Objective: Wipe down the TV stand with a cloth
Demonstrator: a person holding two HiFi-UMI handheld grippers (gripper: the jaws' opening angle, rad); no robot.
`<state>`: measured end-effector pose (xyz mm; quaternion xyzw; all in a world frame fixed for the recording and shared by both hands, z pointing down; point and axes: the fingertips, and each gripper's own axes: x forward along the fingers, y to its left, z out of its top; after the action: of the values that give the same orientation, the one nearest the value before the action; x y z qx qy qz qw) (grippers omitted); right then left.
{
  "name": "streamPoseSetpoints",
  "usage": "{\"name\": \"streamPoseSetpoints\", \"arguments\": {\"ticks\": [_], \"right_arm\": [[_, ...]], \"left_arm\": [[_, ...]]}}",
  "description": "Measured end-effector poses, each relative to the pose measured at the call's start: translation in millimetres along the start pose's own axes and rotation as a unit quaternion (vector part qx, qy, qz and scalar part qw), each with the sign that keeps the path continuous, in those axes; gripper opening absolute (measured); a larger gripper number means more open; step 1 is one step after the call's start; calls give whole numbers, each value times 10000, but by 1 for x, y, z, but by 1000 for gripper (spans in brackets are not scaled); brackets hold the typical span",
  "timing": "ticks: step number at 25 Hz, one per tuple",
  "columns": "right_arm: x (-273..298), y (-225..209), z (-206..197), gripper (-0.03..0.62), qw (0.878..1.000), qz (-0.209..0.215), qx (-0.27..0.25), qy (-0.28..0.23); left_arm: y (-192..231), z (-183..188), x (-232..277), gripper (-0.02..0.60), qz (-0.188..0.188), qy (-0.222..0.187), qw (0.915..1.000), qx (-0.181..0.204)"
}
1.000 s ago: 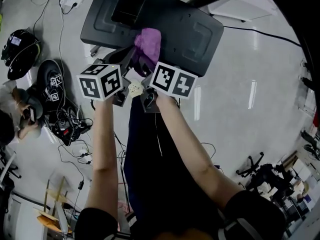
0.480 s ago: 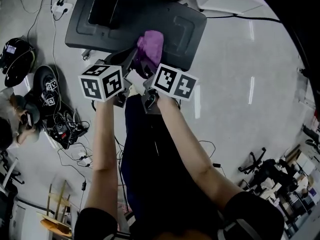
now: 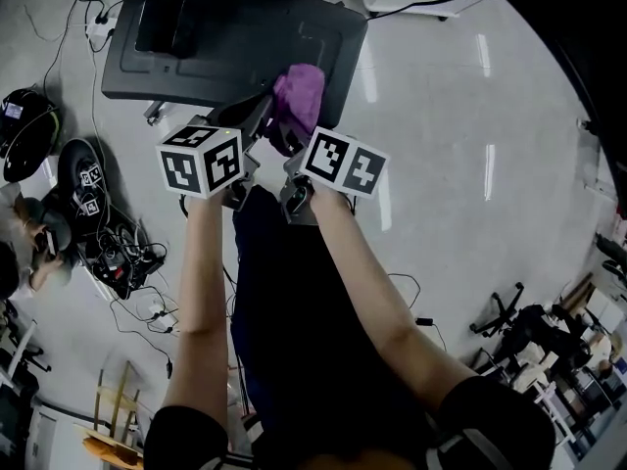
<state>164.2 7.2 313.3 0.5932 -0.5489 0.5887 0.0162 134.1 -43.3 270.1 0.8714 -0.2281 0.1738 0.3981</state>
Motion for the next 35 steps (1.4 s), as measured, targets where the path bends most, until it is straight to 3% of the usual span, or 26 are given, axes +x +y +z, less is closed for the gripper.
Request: {"name": "streamPoseSetpoints", "arguments": {"ticks": [25, 31, 35], "right_arm": [[-61, -88, 14, 89, 10000, -49, -14, -73], [-69, -89, 2, 89, 9986, -161, -511, 23], [-69, -46, -20, 89, 9928, 173, -1178, 144]], "left_arm": [[-86, -46, 54, 5, -39, 74, 9998, 192], [-92, -54, 42, 5, 32, -76, 9999, 76], [-78, -55, 9, 5, 115, -284, 9994, -174]]}}
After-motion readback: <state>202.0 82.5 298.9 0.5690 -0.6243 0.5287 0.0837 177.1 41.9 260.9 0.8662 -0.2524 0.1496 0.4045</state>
